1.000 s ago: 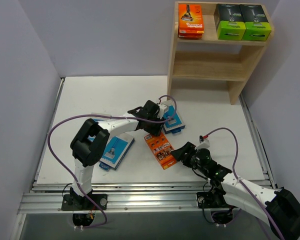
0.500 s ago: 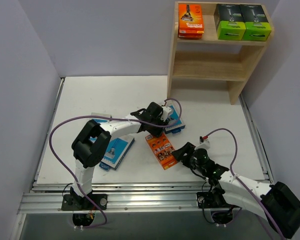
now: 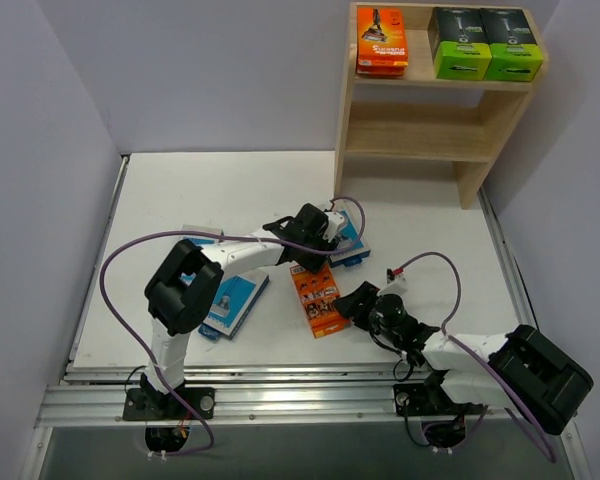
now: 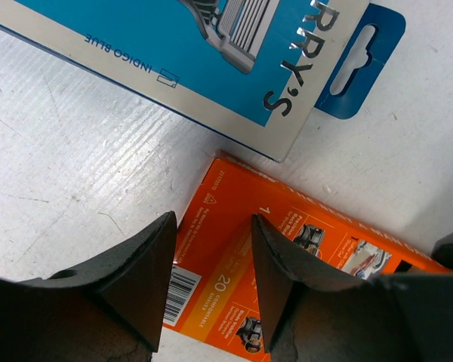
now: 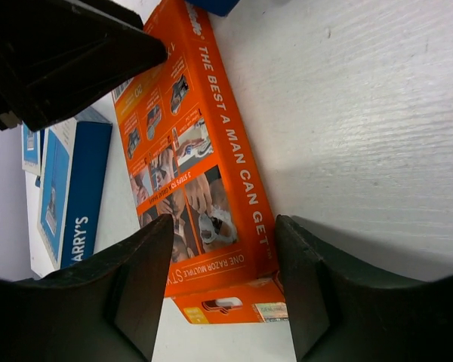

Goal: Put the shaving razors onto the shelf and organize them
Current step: Grab a shaving razor with the left arm

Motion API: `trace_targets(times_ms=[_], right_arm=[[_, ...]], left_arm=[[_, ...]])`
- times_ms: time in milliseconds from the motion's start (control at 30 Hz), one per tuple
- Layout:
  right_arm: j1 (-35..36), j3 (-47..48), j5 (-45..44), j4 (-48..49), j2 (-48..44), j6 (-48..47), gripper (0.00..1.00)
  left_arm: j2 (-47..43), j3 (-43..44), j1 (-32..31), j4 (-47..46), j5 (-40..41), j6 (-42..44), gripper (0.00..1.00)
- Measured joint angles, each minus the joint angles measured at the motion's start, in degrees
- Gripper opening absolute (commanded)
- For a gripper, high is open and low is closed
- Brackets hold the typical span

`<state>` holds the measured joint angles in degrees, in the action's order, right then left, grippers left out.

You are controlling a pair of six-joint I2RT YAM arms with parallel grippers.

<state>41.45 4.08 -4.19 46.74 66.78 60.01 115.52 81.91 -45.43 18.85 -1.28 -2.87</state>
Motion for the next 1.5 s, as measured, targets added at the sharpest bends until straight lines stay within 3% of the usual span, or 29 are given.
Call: trace_targets(times_ms=[367, 600, 967, 1267, 1500], right_arm=[[3.8, -0.1, 1.4, -4.1, -3.0, 0.5, 0.49], [5.2, -0.2, 2.0, -5.6, -4.2, 1.9, 0.47], [6.6, -0.2, 2.9, 1.0, 1.8, 4.9, 0.41], [7.8, -0.3, 3.1, 3.6, 3.5, 6.5, 0.39], [8.5, -1.0, 3.6, -0.3, -0.3, 7.4, 0.33]], left_arm=[[1.0, 1.7, 0.2, 0.7, 2.1, -1.9, 0.51], [1.6, 2.5, 0.8, 0.9, 1.9, -4.2, 0.45], [2.4, 3.6, 1.5, 0.8, 2.4, -5.7, 0.20], [2.8, 4.0, 1.7, 0.8, 2.7, -6.4, 0.12], [3.3, 4.7, 1.8, 1.0, 2.8, -7.2, 0.07]])
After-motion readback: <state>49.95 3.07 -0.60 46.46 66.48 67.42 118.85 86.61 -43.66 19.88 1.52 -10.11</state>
